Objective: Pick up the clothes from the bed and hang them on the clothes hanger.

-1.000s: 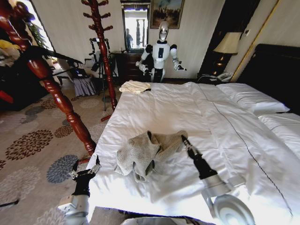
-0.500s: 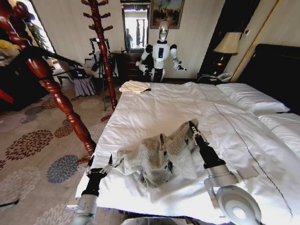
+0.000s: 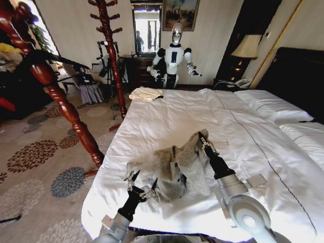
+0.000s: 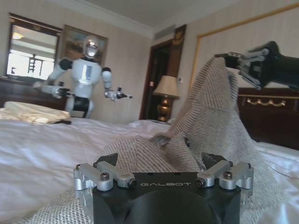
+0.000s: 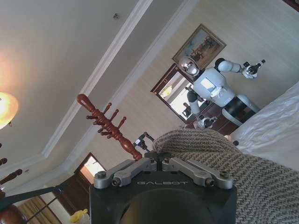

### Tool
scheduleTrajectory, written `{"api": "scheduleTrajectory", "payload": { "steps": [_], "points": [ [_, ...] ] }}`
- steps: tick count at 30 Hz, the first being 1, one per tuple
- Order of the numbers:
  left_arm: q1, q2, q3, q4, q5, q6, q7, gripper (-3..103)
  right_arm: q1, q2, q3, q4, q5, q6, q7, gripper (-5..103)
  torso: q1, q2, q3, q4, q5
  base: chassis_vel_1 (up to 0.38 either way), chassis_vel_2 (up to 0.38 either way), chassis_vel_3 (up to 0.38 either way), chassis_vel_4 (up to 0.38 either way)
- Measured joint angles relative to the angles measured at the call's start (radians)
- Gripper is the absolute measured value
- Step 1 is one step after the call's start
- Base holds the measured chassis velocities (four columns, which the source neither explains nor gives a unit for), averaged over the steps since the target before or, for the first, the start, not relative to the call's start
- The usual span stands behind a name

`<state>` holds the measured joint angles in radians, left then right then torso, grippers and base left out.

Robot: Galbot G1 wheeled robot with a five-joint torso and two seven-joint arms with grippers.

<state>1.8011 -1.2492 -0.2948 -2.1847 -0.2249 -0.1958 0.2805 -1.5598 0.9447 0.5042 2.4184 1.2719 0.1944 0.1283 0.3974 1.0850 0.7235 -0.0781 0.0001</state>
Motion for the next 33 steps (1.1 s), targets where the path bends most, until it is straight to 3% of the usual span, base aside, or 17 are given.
{"api": "scheduleTrajectory", "payload": {
  "steps": [7,15,23,33],
  "points": [
    [-0.081,0.122,-0.049,0.034,-0.039,0.010,0.083,100,-0.005,0.009,0.004,-0.007,-0.005,-0.002,-0.003,0,0.000,0.000,0.000,0.0002,-0.0001,0.000,0.000,0.000,0.000],
    [-0.222,0.221,-0.009,0.103,-0.042,0.026,0.101,100,-0.013,0.011,0.011,-0.020,-0.008,-0.002,-0.010,0,0.000,0.000,0.000,0.0001,-0.0001,0.000,0.000,0.000,0.000],
    [-0.306,0.235,0.085,0.152,-0.026,0.045,0.105,100,-0.015,0.011,0.014,-0.023,-0.013,-0.001,-0.014,0,0.000,0.000,0.000,0.0002,-0.0001,0.000,0.000,0.000,0.000],
    [-0.376,0.166,0.190,0.225,0.076,0.062,0.044,101,-0.026,0.017,0.019,-0.024,-0.030,-0.001,-0.017,0,0.000,0.000,0.000,0.0001,0.0000,0.000,0.000,0.000,0.000]
  ]
}}
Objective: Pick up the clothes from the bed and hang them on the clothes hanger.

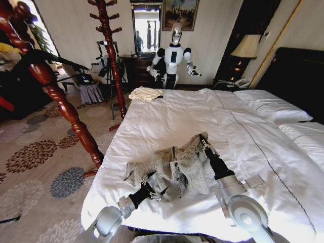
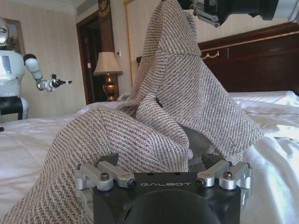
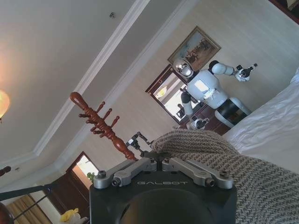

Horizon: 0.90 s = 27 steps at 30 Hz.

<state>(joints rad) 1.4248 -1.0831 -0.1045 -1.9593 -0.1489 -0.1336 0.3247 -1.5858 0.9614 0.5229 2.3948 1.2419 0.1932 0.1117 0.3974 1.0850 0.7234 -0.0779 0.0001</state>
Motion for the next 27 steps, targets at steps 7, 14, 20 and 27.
{"api": "scheduleTrajectory", "payload": {
  "steps": [7,14,20,27],
  "points": [
    [0.002,-0.008,-0.005,0.007,0.005,0.025,-0.014,80,0.001,0.006,-0.002,0.002,-0.008,0.000,-0.001,0,0.000,0.000,0.000,0.0001,0.0001,0.000,0.000,0.000,0.000],
    [0.001,-0.025,-0.016,0.008,-0.007,0.043,-0.015,52,0.006,0.008,-0.009,-0.004,-0.014,0.000,-0.001,0,0.000,0.000,0.000,0.0001,0.0001,0.000,0.000,0.000,0.000],
    [0.001,-0.030,-0.020,0.022,0.002,0.041,-0.012,30,0.007,0.004,-0.009,-0.005,-0.017,0.000,0.001,0,0.000,0.000,0.000,0.0001,0.0000,0.000,0.000,0.000,0.000],
    [0.006,-0.046,-0.049,0.015,-0.002,0.040,-0.008,8,0.017,-0.002,-0.009,-0.009,-0.015,-0.001,0.005,0,0.000,0.000,0.000,0.0000,0.0000,0.000,0.000,0.000,0.000]
  ]
}}
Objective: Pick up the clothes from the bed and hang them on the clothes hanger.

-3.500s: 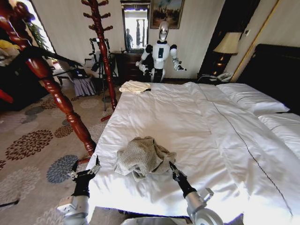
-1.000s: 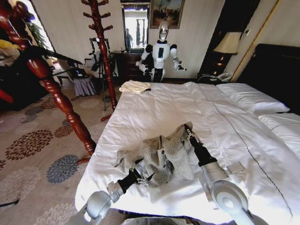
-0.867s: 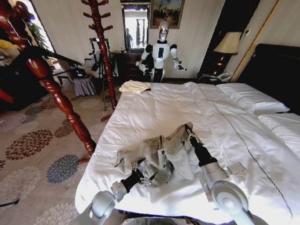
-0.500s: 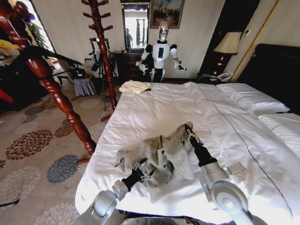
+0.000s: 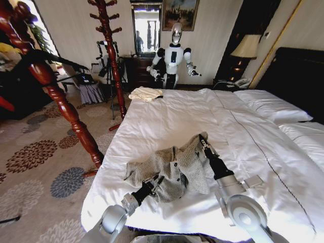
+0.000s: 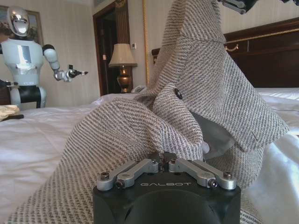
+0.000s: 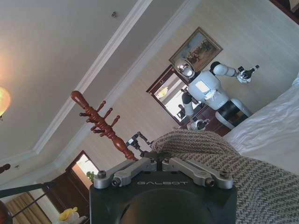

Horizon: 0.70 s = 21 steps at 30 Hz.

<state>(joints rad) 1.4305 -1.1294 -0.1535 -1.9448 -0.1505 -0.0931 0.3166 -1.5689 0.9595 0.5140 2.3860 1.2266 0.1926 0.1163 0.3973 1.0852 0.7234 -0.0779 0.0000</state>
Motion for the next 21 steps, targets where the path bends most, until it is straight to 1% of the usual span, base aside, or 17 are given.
{"api": "scheduleTrajectory", "payload": {
  "steps": [1,2,3,4,7,8,11,12,13,15,16,17,19,21],
  "points": [
    [0.001,-0.004,-0.015,-0.005,-0.002,-0.001,0.004,3,0.003,0.000,0.000,-0.001,0.002,0.000,0.001,0,0.000,0.000,0.000,0.0000,-0.0001,0.000,0.000,0.000,0.000],
    [0.002,-0.008,-0.031,-0.012,-0.008,-0.001,0.004,2,0.005,0.000,0.000,-0.002,0.003,0.000,0.002,0,0.000,0.000,0.000,0.0000,-0.0002,0.000,0.000,0.000,0.000],
    [0.003,-0.013,-0.066,-0.028,-0.028,-0.001,0.007,0,0.009,0.000,0.000,-0.002,0.009,0.000,0.007,0,0.000,0.000,0.000,0.0000,-0.0002,0.000,0.000,0.000,0.000],
    [0.003,-0.013,-0.066,-0.028,-0.028,-0.001,0.007,0,0.009,0.000,0.000,-0.002,0.009,0.000,0.007,0,0.000,0.000,0.000,0.0000,-0.0002,0.000,0.000,0.000,0.000],
    [0.006,-0.015,-0.168,-0.089,-0.108,0.011,0.008,0,0.031,0.001,0.012,-0.008,0.044,0.000,0.029,0,0.000,0.000,0.000,0.0000,0.0000,0.000,0.000,0.000,0.000],
    [0.006,-0.015,-0.168,-0.089,-0.108,0.011,0.008,0,0.031,0.001,0.012,-0.008,0.044,0.000,0.029,0,0.000,0.000,0.000,0.0000,0.0000,0.000,0.000,0.000,0.000],
    [-0.008,0.014,-0.281,-0.174,-0.262,0.033,-0.008,0,0.065,0.010,0.038,-0.025,0.109,-0.001,0.110,0,0.000,0.000,0.000,0.0000,0.0000,0.000,0.000,0.000,0.000],
    [-0.008,0.014,-0.281,-0.174,-0.262,0.033,-0.008,0,0.065,0.010,0.038,-0.025,0.109,-0.001,0.110,0,0.000,0.000,0.000,0.0000,0.0000,0.000,0.000,0.000,0.000],
    [-0.009,0.025,-0.310,-0.193,-0.305,0.039,-0.012,0,0.073,0.016,0.045,-0.031,0.122,-0.010,0.166,0,0.000,0.000,0.000,-0.0001,0.0000,0.000,0.000,0.000,0.000],
    [-0.003,0.043,-0.365,-0.203,-0.367,0.043,-0.017,0,0.080,0.031,0.046,-0.055,0.118,-0.039,0.273,0,0.000,0.000,0.000,0.0002,0.0001,0.000,0.000,0.000,0.000],
    [-0.003,0.043,-0.365,-0.203,-0.367,0.043,-0.017,0,0.080,0.031,0.046,-0.055,0.118,-0.039,0.273,0,0.000,0.000,0.000,0.0002,0.0001,0.000,0.000,0.000,0.000],
    [-0.001,0.046,-0.374,-0.194,-0.379,0.042,-0.016,0,0.081,0.038,0.045,-0.068,0.104,-0.059,0.318,0,0.000,0.000,0.000,0.0002,-0.0001,0.000,0.000,0.000,0.000],
    [0.001,0.047,-0.376,-0.169,-0.386,0.039,-0.016,0,0.087,0.050,0.039,-0.097,0.073,-0.116,0.395,0,0.000,0.000,0.000,-0.0001,-0.0002,0.000,0.000,0.000,0.000],
    [0.003,0.043,-0.362,-0.142,-0.380,0.037,-0.005,0,0.112,0.072,0.033,-0.156,0.027,-0.199,0.462,0,0.000,0.000,0.000,-0.0002,-0.0004,0.000,0.000,0.000,0.000]
  ]
}}
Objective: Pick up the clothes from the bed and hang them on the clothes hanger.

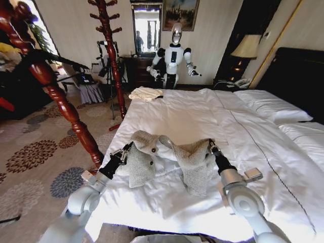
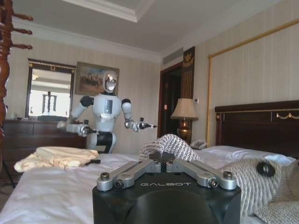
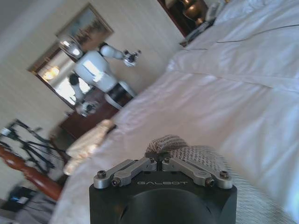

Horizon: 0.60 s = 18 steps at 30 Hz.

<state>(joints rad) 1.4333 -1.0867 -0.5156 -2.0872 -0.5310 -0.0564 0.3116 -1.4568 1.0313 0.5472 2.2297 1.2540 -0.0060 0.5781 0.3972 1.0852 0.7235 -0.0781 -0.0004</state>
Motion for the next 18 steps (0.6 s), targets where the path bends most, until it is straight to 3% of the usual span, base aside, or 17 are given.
{"api": "scheduleTrajectory", "payload": {
  "steps": [5,7,8,9,11,15,17,18],
  "points": [
    [0.014,-0.017,0.011,0.032,0.034,0.000,0.007,0,0.091,0.051,-0.030,-0.150,-0.069,-0.050,0.012,0,0.000,0.000,0.000,0.0001,0.0005,0.000,0.000,0.000,0.000],
    [0.027,-0.029,0.011,0.057,0.063,-0.001,0.005,0,0.134,0.074,-0.039,-0.239,-0.167,-0.025,-0.061,5,0.000,0.000,0.000,0.0007,0.0006,0.000,0.000,0.000,0.000],
    [0.034,-0.037,0.010,0.074,0.081,-0.004,0.000,0,0.148,0.083,-0.031,-0.279,-0.253,0.013,-0.137,10,0.000,0.000,0.000,0.0006,0.0008,0.000,0.000,0.000,0.000],
    [0.034,-0.037,0.010,0.074,0.081,-0.004,0.000,0,0.148,0.083,-0.031,-0.279,-0.253,0.013,-0.137,10,0.000,0.000,0.000,0.0006,0.0008,0.000,0.000,0.000,0.000],
    [0.042,-0.049,0.007,0.097,0.103,-0.010,-0.007,0,0.145,0.070,-0.007,-0.292,-0.347,0.058,-0.224,16,0.000,0.000,0.000,0.0002,0.0007,0.000,0.000,0.000,0.000],
    [0.046,-0.062,0.007,0.113,0.124,-0.013,-0.011,0,0.098,0.002,0.010,-0.234,-0.411,0.075,-0.267,32,0.000,0.000,0.000,0.0000,0.0005,0.000,0.000,0.000,0.000],
    [0.049,-0.070,0.006,0.115,0.137,-0.013,-0.015,0,0.022,-0.090,0.018,-0.116,-0.390,-0.062,-0.180,42,0.000,0.000,0.000,0.0001,0.0004,0.000,0.000,0.000,0.000],
    [0.049,-0.070,0.006,0.115,0.139,-0.013,-0.016,0,0.008,-0.106,0.018,-0.097,-0.377,-0.091,-0.152,42,0.000,0.000,0.000,0.0000,0.0005,0.000,0.000,0.000,0.000]
  ]
}}
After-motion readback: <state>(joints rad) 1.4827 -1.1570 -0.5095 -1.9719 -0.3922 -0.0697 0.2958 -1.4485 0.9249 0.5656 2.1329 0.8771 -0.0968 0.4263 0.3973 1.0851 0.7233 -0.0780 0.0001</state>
